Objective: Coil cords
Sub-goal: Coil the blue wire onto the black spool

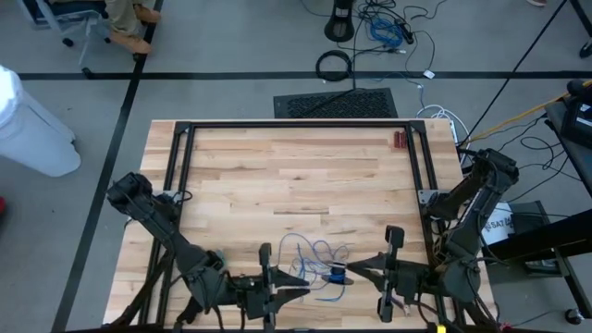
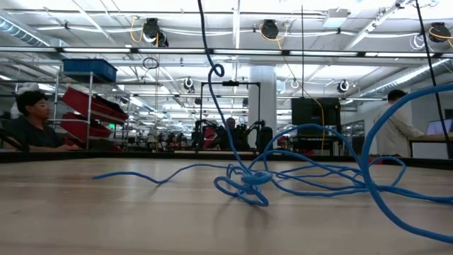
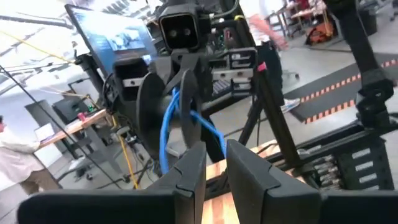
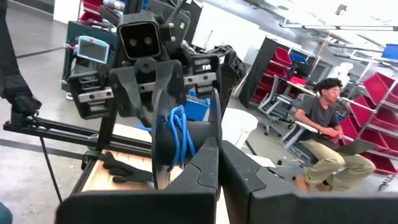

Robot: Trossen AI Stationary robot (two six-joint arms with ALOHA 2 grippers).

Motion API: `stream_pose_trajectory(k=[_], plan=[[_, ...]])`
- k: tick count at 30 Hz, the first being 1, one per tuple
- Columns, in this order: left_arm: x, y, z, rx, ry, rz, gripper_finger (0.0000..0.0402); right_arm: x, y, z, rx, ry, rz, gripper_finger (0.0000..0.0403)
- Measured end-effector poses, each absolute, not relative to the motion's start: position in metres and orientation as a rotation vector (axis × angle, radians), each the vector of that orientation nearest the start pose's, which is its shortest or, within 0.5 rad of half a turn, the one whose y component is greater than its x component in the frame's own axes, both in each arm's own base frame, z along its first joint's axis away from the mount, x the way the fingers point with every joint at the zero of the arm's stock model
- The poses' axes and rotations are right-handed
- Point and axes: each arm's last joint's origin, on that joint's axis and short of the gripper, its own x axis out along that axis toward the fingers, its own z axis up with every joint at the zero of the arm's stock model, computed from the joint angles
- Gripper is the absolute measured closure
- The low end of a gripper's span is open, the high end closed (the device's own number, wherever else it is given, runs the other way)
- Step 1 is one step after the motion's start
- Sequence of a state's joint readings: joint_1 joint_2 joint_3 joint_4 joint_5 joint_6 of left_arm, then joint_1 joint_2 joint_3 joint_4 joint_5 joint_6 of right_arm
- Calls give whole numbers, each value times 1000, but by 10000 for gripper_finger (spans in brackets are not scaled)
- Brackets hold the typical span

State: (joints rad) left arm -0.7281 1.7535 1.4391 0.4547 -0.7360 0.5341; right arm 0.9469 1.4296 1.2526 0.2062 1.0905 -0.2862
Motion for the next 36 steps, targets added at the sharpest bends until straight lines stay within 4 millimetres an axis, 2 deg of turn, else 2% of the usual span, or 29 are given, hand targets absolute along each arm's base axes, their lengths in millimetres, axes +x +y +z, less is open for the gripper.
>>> stream_pose_trajectory(k=[9, 14, 22, 36], plan=[[333, -261, 342, 498, -156, 80, 332, 211, 239, 383, -225, -4, -91, 403], [336, -258, 343, 488, -173, 98, 332, 212, 238, 383, -225, -4, -96, 403], [342, -251, 343, 365, -172, 109, 332, 216, 238, 380, -229, 1, -104, 403], [344, -250, 343, 346, -191, 110, 332, 227, 235, 376, -226, 3, -86, 403]])
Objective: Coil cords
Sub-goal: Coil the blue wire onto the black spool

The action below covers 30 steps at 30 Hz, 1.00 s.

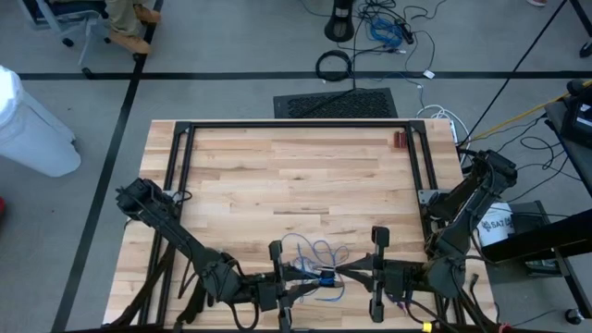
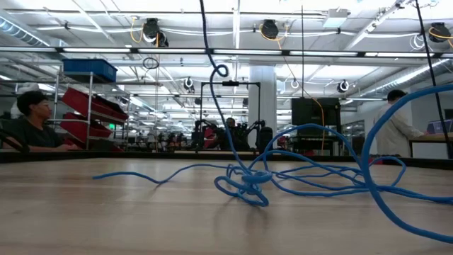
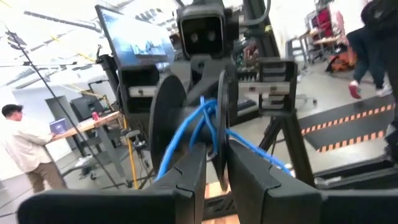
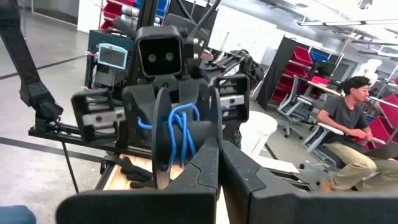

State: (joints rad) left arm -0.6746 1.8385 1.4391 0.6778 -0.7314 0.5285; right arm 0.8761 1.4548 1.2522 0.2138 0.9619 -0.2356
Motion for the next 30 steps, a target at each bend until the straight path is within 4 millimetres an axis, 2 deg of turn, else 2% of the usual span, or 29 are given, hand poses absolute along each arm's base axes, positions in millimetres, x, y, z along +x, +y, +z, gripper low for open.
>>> stream_pose_trajectory(k=[3, 7, 12, 15, 20, 24, 30], plan=[[344, -250, 343, 348, -190, 109, 349, 227, 235, 376, -220, 4, -89, 403], [342, -253, 343, 346, -194, 100, 392, 227, 235, 376, -217, 4, -86, 403], [342, -253, 342, 355, -189, 106, 395, 226, 235, 374, -234, 17, -87, 400], [342, -253, 342, 355, -189, 108, 397, 223, 238, 373, -242, 25, -101, 380], [339, -255, 343, 340, -175, 143, 398, 213, 244, 375, -257, 26, -117, 324], [332, -255, 349, 327, -172, 148, 398, 205, 249, 376, -279, 21, -84, 288], [321, -251, 360, 264, -114, 100, 399, 199, 251, 378, -269, 15, -66, 271]])
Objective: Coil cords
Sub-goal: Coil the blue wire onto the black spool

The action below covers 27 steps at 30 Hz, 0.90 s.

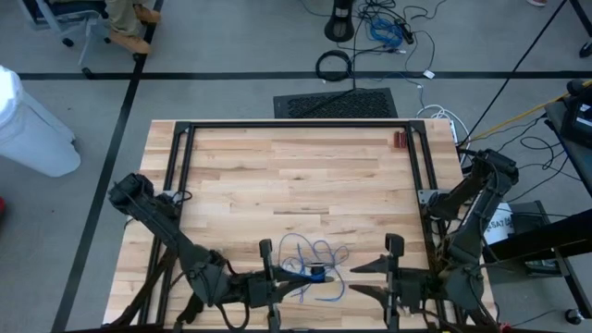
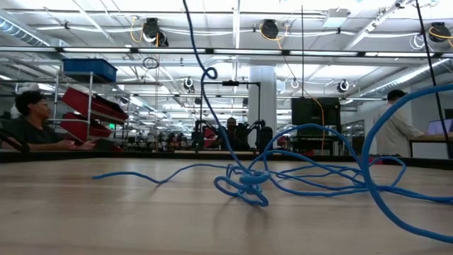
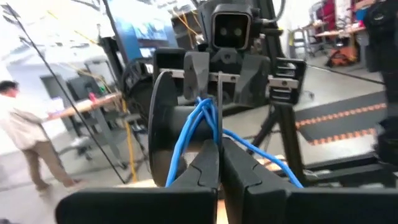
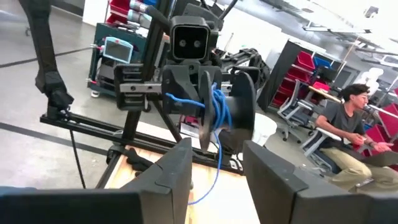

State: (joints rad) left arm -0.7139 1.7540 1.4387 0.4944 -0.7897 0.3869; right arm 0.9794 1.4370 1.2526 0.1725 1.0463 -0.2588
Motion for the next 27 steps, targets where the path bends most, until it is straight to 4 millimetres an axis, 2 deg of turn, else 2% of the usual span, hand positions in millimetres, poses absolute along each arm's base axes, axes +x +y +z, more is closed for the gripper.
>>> stream_pose_trajectory(k=[7, 17, 27], plan=[[315, -246, 362, 228, -49, -16, 399, 206, 246, 372, -245, 49, -12, 274], [315, -246, 361, 234, -42, -19, 400, 225, 233, 369, -207, 70, -6, 275], [315, -246, 361, 208, -42, -18, 400, 240, 230, 363, -214, 73, -1, 275]])
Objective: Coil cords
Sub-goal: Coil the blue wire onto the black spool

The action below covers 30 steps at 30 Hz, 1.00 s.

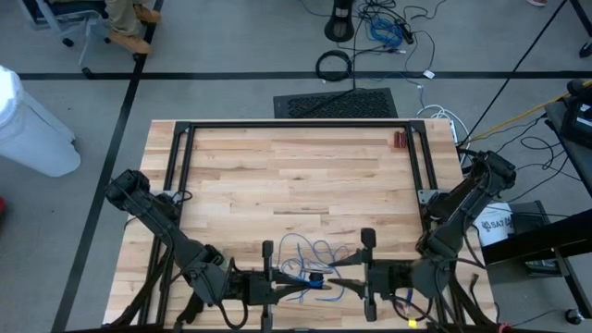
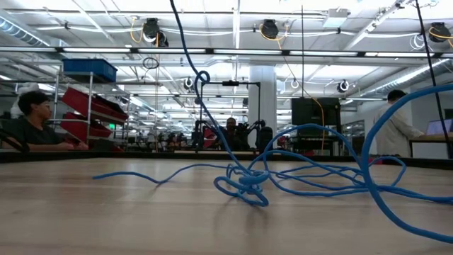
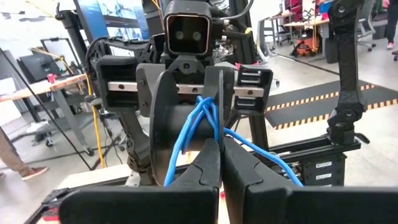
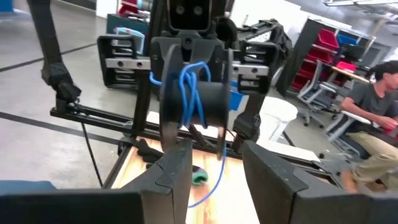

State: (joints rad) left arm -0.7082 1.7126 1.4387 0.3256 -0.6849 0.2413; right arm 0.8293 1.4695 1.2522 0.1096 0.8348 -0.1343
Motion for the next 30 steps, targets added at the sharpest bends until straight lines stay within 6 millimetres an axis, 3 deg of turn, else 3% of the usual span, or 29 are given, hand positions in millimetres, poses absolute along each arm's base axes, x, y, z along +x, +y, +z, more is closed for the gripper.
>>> stream_pose_trajectory(k=[18, 22, 27, 30], plan=[[317, -243, 361, 208, -40, -14, 400, 248, 226, 368, -197, 25, 42, 280], [317, -243, 361, 206, -42, -16, 400, 252, 227, 367, -217, 6, 35, 314], [316, -244, 361, 208, -42, -26, 400, 254, 228, 366, -239, -2, 28, 386], [316, -244, 361, 209, -42, -26, 391, 254, 228, 366, -244, -3, 23, 396]])
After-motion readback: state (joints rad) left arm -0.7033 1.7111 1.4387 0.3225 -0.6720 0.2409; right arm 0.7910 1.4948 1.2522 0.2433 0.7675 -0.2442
